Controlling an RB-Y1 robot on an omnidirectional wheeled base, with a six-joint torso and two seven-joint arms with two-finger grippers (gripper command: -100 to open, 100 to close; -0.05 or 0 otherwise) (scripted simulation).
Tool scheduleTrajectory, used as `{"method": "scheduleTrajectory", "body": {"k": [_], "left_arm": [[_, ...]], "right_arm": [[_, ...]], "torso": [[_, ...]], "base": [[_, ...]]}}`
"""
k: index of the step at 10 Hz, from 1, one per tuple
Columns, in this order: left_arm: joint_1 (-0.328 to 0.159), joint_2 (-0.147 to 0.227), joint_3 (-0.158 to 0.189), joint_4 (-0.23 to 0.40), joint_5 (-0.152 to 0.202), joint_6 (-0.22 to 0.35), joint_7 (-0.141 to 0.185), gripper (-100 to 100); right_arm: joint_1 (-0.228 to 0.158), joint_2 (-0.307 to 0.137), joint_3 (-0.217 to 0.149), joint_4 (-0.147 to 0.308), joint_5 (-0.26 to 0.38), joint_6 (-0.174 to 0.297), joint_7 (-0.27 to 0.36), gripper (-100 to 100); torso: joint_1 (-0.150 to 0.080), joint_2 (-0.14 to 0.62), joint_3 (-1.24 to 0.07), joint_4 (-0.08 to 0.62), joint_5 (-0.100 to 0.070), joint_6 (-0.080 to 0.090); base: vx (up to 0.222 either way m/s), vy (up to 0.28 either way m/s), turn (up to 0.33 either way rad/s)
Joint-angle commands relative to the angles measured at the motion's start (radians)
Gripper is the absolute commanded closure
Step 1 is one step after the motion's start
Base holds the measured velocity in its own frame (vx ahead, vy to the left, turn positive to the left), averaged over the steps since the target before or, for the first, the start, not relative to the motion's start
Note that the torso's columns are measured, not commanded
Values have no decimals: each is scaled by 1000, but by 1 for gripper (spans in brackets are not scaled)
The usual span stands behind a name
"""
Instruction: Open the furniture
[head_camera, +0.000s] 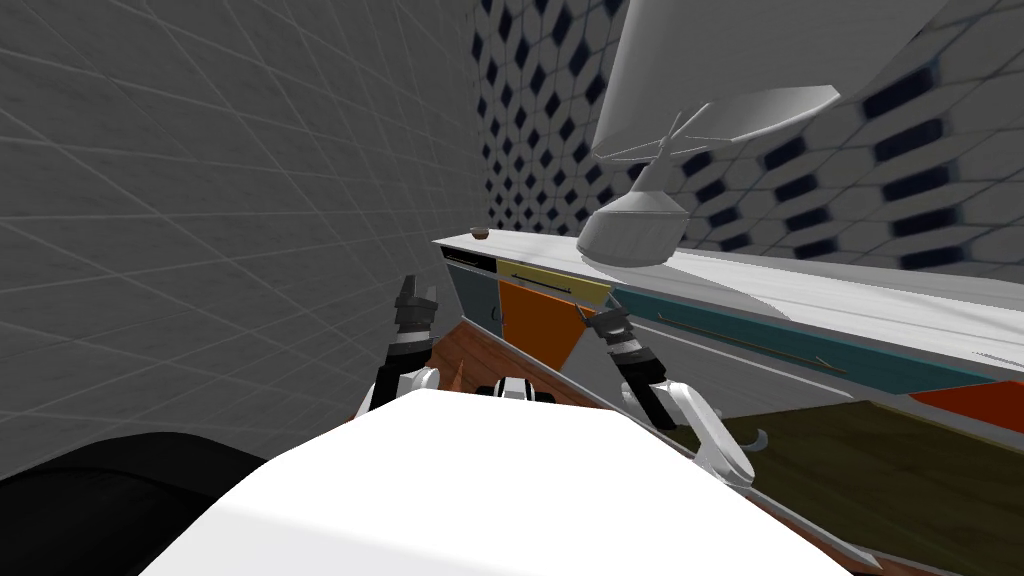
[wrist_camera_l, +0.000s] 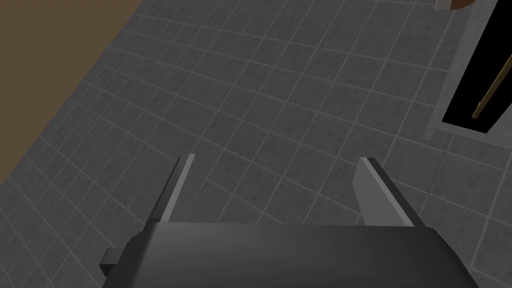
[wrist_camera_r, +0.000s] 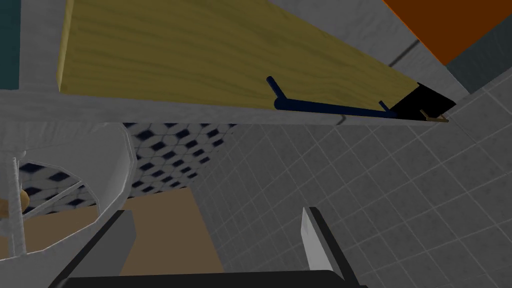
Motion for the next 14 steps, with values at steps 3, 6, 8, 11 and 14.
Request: {"method": "scheduleTrajectory", "body": {"k": [3,6,8,11,14], "left_arm": [[0,0,0,0,0,0,0,0],[0,0,0,0,0,0,0,0],[0,0,0,0,0,0,0,0],[0,0,0,0,0,0,0,0],[0,0,0,0,0,0,0,0]], "right_arm": [[-19,-38,-12,35,78,10,103,-100],[-34,-73,-23,65,144,15,186,-100],[-40,-89,-28,79,176,18,225,-100],[-52,-120,-38,103,233,23,297,-100],[-67,-161,-49,131,303,28,383,-100]], "torso": [[0,1,0,0,0,0],[0,0,0,0,0,0],[1,0,0,0,0,0],[0,0,0,0,0,0],[0,0,0,0,0,0]], "base": [[8,28,26],[12,29,30],[20,42,34],[16,31,33],[14,30,36]]}}
